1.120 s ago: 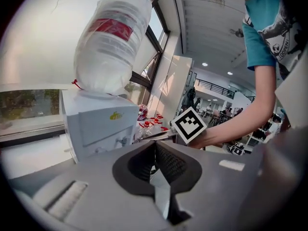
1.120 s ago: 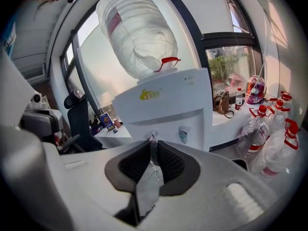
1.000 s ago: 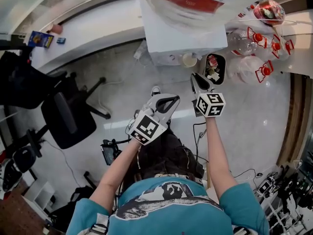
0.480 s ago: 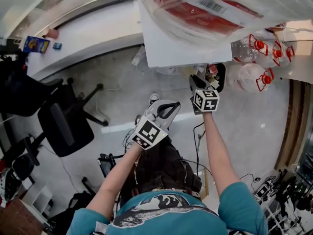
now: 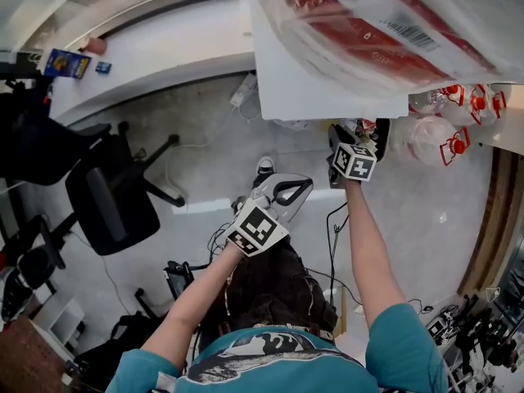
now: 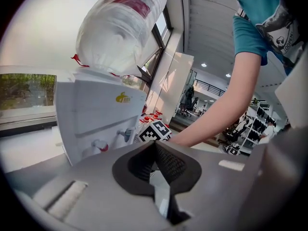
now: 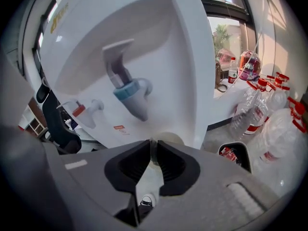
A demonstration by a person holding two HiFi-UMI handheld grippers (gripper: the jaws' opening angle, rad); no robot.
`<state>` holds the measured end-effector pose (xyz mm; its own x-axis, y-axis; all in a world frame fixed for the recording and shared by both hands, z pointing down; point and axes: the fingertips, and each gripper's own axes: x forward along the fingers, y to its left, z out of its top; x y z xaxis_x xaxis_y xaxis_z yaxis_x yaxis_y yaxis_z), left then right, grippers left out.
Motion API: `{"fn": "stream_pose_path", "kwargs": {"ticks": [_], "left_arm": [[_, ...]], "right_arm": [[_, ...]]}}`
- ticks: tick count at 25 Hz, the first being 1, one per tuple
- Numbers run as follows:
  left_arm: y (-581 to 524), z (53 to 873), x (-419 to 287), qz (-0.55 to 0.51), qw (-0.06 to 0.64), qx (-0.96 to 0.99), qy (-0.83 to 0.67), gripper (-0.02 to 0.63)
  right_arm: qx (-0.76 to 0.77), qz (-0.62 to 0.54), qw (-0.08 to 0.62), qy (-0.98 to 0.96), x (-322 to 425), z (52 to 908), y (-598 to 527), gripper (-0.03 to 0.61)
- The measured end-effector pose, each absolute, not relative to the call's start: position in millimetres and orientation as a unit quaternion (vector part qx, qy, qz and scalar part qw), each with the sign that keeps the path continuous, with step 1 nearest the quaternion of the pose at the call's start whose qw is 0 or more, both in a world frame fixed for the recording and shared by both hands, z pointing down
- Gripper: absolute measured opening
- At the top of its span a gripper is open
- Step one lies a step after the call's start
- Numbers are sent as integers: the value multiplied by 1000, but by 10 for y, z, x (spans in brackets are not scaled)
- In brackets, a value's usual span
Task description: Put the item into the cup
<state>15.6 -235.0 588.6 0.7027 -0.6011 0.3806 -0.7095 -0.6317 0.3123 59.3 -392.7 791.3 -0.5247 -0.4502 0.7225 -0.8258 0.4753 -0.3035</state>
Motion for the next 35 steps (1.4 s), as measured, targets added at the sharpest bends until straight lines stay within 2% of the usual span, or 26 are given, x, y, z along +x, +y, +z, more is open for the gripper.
{"fn": "stream_pose_path", "kwargs": {"ticks": [6,10,13,24,35], "left_arm": [[-2467,5970,68,123,229,889,-376,-2],[-2549,5962,35,125,224,888,-381,-2],[-2564,5952,29,125,223,887,-385,-2],[-2407,5932,55,129,226,881,-395,-2],[-2332,5741,19,122,218,874,-417,-2]], "right_arm": [[394,343,285,-803,574,8029,-3973,52],[389,349,288,-802,557,8064,-3968,106],[381,352,285,-806,535,8036,-3948,122],[345,336,287,-828,507,7842,-3746,123],[303,312,226,-872,351,7082,-3408,100]]}}
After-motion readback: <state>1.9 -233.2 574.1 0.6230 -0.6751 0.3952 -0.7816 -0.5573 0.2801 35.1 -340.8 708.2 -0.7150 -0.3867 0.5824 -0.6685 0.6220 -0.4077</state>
